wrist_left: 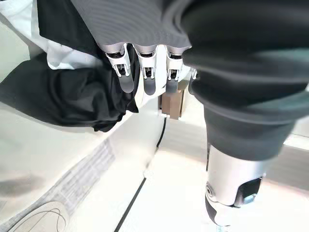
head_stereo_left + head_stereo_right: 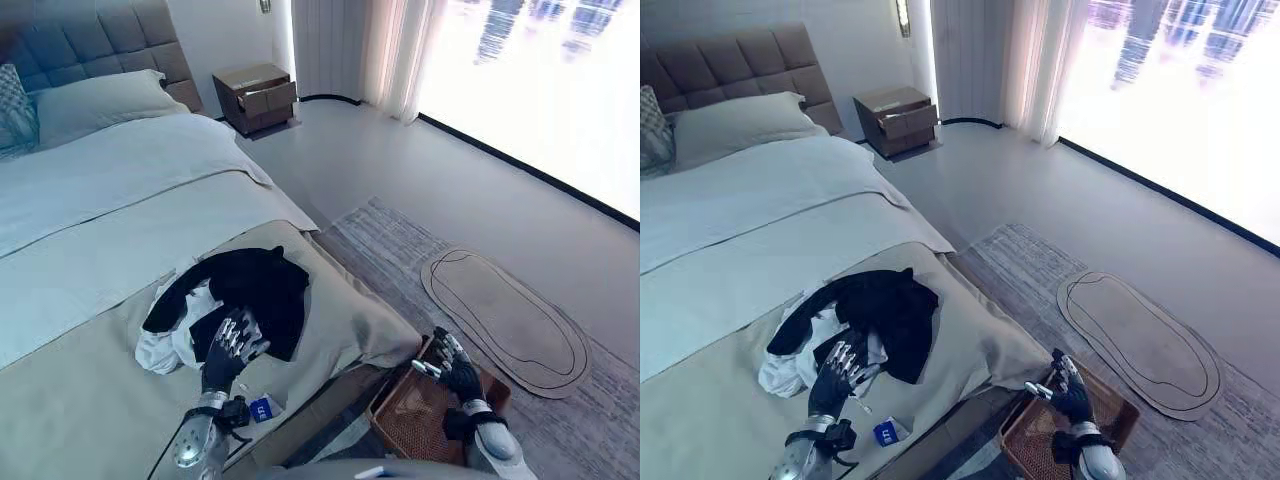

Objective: Pick up clothes into the bucket

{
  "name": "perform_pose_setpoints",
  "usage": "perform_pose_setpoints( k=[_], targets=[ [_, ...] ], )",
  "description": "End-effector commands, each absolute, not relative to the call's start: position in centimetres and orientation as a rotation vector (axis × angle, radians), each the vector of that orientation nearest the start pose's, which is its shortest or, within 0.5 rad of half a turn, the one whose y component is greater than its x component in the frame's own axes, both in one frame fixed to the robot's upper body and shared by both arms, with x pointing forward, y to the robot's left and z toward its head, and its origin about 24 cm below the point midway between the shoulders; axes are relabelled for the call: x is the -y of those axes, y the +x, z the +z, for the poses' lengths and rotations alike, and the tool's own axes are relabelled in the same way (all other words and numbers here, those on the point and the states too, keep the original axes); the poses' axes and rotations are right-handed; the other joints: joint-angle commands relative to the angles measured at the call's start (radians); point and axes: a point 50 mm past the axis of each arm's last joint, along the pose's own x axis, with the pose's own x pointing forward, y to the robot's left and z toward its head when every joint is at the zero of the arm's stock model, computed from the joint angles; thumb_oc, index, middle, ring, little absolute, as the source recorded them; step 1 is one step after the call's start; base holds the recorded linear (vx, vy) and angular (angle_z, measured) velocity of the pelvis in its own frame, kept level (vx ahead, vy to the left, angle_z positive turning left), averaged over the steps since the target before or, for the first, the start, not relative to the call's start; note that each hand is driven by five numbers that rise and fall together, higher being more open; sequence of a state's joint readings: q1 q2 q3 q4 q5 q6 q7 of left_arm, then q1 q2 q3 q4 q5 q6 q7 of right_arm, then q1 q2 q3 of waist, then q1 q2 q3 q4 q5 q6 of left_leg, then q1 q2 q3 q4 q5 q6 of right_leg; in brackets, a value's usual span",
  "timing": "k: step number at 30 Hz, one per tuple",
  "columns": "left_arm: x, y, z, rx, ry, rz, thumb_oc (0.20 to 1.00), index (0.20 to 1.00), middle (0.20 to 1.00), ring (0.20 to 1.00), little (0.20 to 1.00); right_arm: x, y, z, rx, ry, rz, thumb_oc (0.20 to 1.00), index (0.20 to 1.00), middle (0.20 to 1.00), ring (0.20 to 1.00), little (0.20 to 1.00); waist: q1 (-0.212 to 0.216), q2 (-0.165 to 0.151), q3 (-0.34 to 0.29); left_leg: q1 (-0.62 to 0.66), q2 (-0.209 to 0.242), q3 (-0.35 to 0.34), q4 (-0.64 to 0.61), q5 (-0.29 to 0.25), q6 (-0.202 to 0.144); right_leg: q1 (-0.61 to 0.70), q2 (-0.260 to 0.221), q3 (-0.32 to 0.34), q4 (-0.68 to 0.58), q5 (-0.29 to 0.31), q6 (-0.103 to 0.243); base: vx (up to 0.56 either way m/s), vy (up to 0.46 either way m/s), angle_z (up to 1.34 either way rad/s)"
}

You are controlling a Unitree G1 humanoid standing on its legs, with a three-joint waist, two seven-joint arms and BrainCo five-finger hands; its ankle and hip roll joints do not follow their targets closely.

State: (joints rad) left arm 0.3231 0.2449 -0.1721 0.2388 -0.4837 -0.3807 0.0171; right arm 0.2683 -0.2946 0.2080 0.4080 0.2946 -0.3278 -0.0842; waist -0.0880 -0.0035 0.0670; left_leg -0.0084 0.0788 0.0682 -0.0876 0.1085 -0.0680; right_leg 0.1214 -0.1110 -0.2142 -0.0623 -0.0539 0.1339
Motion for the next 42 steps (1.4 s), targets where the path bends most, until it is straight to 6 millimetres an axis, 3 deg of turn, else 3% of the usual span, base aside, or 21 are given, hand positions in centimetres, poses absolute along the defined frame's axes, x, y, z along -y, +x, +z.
perform_pose_setpoints(
  k=[1, 20, 27, 35, 42],
  targets=[
    [-20.8, 17.8, -1.9, -0.06, -0.144, 0.112, 1.0, 1.0, 1.0, 1.0, 1.0, 20.0, 17.6, -4.8, -0.239, -0.04, -0.057, 1.0, 1.0, 1.0, 1.0, 1.0, 0.023, -0.048, -0.009, 0.004, 0.014, -0.015, 0.003, -0.045, 0.009, -0.119, -0.046, -0.005, -0.008, 0.147, 0.038, -0.38, 0.198, -0.71],
    [-21.9, 17.9, -1.1, -0.027, -0.006, 0.118, 1.0, 1.0, 1.0, 1.0, 1.0, 20.5, 17.2, -4.8, -0.246, -0.081, -0.038, 1.0, 1.0, 1.0, 1.0, 1.0, 0.039, -0.061, 0.042, -0.052, -0.007, -0.051, 0.06, -0.068, 0.019, -0.137, -0.074, -0.031, 0.045, 0.122, 0.046, 0.02, 0.014, 0.06],
    [-22.7, 21.9, 1.8, 0.121, 0.214, 0.153, 1.0, 1.0, 1.0, 1.0, 1.0, 20.3, 20.7, -2.0, -0.105, -0.209, 0.04, 1.0, 1.0, 1.0, 1.0, 1.0, 0.047, -0.07, 0.185, -0.264, -0.025, -0.073, 0.256, -0.107, 0.037, -0.309, -0.127, -0.016, 0.171, 0.111, 0.042, -0.13, 0.058, 0.11],
    [-23.9, 25.0, 4.1, 0.23, 0.433, 0.266, 1.0, 1.0, 1.0, 1.0, 1.0, 20.7, 22.4, -0.5, -0.036, -0.199, 0.024, 1.0, 1.0, 1.0, 1.0, 1.0, 0.03, -0.081, 0.23, -0.446, -0.032, -0.063, 0.359, -0.125, 0.047, -0.496, -0.148, 0.025, 0.245, 0.114, 0.037, -0.1, 0.089, 0.0],
    [-25.1, 28.9, 7.2, 0.329, 0.755, 0.318, 1.0, 1.0, 1.0, 1.0, 1.0, 19.0, 25.8, 3.6, 0.142, -0.073, 0.129, 1.0, 1.0, 1.0, 1.0, 1.0, 0.021, -0.091, 0.263, -0.578, -0.035, -0.047, 0.439, -0.149, 0.048, -0.627, -0.157, 0.057, 0.288, 0.118, 0.038, -0.05, 0.069, -0.12]
  ],
)
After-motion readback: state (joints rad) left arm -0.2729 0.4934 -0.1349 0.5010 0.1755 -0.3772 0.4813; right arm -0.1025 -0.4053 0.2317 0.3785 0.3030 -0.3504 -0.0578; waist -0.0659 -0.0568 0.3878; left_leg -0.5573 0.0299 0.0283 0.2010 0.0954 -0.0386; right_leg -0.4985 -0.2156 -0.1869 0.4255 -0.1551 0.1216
